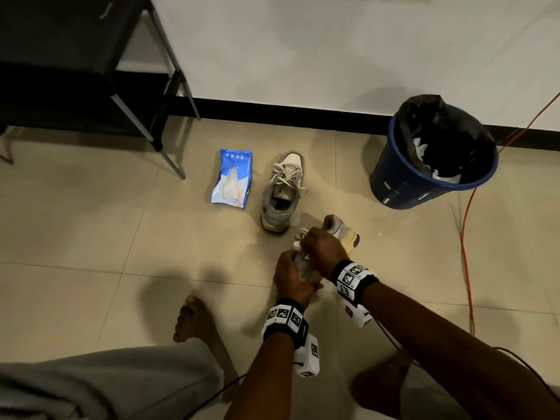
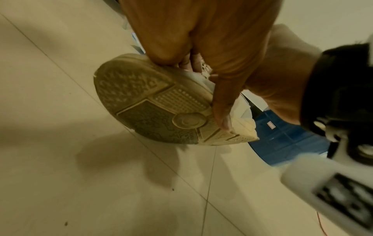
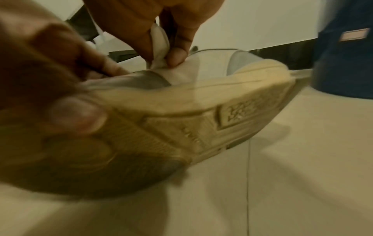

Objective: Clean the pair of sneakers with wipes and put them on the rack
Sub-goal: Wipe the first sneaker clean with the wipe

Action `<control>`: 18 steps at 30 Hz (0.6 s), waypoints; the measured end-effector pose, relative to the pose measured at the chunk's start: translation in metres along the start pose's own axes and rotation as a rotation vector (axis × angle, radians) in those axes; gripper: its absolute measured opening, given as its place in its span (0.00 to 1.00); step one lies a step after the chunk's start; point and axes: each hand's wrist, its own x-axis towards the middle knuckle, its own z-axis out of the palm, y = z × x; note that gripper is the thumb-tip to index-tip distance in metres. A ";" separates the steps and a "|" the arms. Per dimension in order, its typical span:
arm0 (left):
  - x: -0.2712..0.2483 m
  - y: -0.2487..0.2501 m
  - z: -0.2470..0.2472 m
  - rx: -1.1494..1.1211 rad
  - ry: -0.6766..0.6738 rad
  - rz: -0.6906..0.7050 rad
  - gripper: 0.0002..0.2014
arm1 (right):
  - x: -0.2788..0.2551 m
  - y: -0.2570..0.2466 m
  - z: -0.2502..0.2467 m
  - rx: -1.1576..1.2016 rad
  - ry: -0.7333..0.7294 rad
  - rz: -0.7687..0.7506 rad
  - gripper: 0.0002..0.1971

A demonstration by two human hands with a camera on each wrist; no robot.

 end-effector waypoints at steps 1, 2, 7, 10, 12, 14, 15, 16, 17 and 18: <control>-0.001 -0.002 0.002 0.002 0.016 0.013 0.46 | 0.006 0.007 -0.008 0.030 0.043 0.142 0.07; -0.002 -0.005 0.004 -0.004 0.035 0.013 0.47 | 0.013 0.016 -0.015 0.020 0.144 0.285 0.06; 0.002 -0.005 0.001 -0.044 0.042 0.017 0.45 | -0.006 -0.008 0.005 -0.043 0.036 0.069 0.02; -0.002 -0.006 0.003 -0.022 0.048 0.056 0.47 | -0.002 0.018 -0.007 0.013 0.166 0.383 0.07; -0.002 -0.006 0.005 -0.015 0.049 0.065 0.49 | 0.002 0.029 -0.015 0.076 0.319 0.618 0.09; 0.003 -0.004 0.002 -0.047 0.044 0.062 0.47 | -0.005 0.006 -0.012 0.059 0.176 0.425 0.09; 0.005 -0.005 -0.001 -0.065 0.052 0.061 0.45 | -0.012 -0.006 -0.001 0.022 0.085 0.243 0.10; 0.006 -0.006 -0.003 -0.076 0.057 0.061 0.45 | -0.019 -0.010 0.000 0.026 0.009 0.141 0.12; 0.006 -0.007 -0.003 -0.079 0.059 0.065 0.46 | -0.020 -0.007 -0.004 0.052 0.012 0.136 0.12; 0.006 -0.007 -0.003 -0.068 0.067 0.066 0.47 | -0.015 0.004 -0.008 0.079 0.070 0.235 0.11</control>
